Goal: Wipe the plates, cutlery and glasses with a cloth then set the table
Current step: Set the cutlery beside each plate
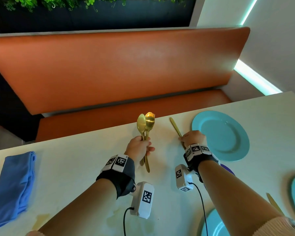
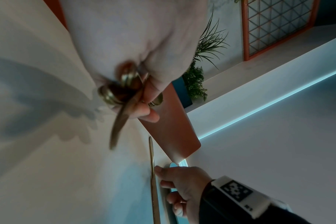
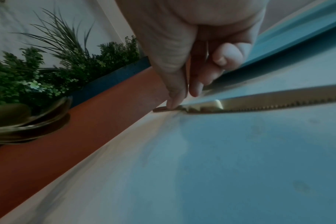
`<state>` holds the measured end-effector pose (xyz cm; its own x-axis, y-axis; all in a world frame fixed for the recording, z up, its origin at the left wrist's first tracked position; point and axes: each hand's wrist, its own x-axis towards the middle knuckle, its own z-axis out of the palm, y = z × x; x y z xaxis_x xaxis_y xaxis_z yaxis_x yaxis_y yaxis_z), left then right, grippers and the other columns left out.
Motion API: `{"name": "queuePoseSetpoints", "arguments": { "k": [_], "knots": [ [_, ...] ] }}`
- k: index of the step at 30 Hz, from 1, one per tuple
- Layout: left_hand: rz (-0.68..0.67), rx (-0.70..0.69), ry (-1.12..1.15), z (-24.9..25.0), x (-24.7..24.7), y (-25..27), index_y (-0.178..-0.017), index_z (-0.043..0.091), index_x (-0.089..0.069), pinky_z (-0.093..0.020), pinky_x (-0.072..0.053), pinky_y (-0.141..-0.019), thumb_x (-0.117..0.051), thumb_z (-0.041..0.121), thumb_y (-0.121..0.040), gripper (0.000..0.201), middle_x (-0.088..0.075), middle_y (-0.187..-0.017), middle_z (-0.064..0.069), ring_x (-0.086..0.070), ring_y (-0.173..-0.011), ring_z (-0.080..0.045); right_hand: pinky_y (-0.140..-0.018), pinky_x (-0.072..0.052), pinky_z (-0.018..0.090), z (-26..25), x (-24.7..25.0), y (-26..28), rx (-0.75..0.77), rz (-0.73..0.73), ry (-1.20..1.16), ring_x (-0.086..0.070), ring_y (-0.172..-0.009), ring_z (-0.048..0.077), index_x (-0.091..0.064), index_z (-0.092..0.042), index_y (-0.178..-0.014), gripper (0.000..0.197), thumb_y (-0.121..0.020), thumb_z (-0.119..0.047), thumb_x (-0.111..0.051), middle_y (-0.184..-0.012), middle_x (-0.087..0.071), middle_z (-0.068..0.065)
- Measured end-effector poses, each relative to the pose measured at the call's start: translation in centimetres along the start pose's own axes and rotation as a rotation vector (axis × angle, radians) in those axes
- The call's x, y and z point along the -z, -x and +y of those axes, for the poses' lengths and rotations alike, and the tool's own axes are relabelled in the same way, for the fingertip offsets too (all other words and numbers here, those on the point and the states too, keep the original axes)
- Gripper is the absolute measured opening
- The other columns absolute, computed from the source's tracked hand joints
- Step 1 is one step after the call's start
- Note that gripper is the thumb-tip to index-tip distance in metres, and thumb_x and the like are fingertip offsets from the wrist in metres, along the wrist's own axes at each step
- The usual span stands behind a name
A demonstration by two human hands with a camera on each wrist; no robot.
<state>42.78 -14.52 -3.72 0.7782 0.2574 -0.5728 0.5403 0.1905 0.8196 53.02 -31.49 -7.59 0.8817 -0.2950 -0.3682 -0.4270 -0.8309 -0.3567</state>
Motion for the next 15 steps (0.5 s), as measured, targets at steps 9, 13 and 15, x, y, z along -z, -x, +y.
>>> {"name": "queuePoseSetpoints", "arguments": {
  "k": [9, 13, 15],
  "knots": [
    [0.029, -0.017, -0.083, 0.3, -1.5, 1.7, -0.088, 0.012, -0.055, -0.021, -0.048, -0.057, -0.039, 0.005, -0.098, 0.021, -0.067, -0.093, -0.005, -0.066, -0.072, -0.013, -0.068, -0.049, 0.018, -0.8, 3.0, 6.9, 0.393, -0.133, -0.223, -0.061, -0.079, 0.011, -0.074, -0.013, -0.094, 0.022, -0.085, -0.031, -0.065, -0.102, -0.071, 0.0],
    [-0.036, -0.03, -0.094, 0.2, -3.4, 4.0, -0.096, 0.01, -0.057, -0.023, -0.051, -0.064, -0.037, 0.003, -0.097, 0.021, -0.067, -0.083, -0.004, -0.065, -0.072, -0.014, -0.06, -0.049, 0.019, 0.0, 3.9, 10.1, 0.41, -0.29, -0.244, -0.053, -0.063, 0.003, -0.069, -0.023, -0.084, 0.018, -0.09, -0.036, -0.058, -0.082, -0.065, -0.006],
    [-0.061, -0.045, -0.122, -0.2, -4.5, 5.5, -0.089, 0.013, -0.057, -0.024, -0.049, -0.063, -0.038, 0.004, -0.097, 0.023, -0.065, -0.078, -0.004, -0.062, -0.069, -0.014, -0.05, -0.041, 0.014, 0.9, 4.4, 11.0, 0.376, -0.316, -0.274, -0.05, -0.055, -0.001, -0.066, -0.023, -0.081, 0.018, -0.09, -0.035, -0.057, -0.067, -0.062, -0.01]
  ]
}}
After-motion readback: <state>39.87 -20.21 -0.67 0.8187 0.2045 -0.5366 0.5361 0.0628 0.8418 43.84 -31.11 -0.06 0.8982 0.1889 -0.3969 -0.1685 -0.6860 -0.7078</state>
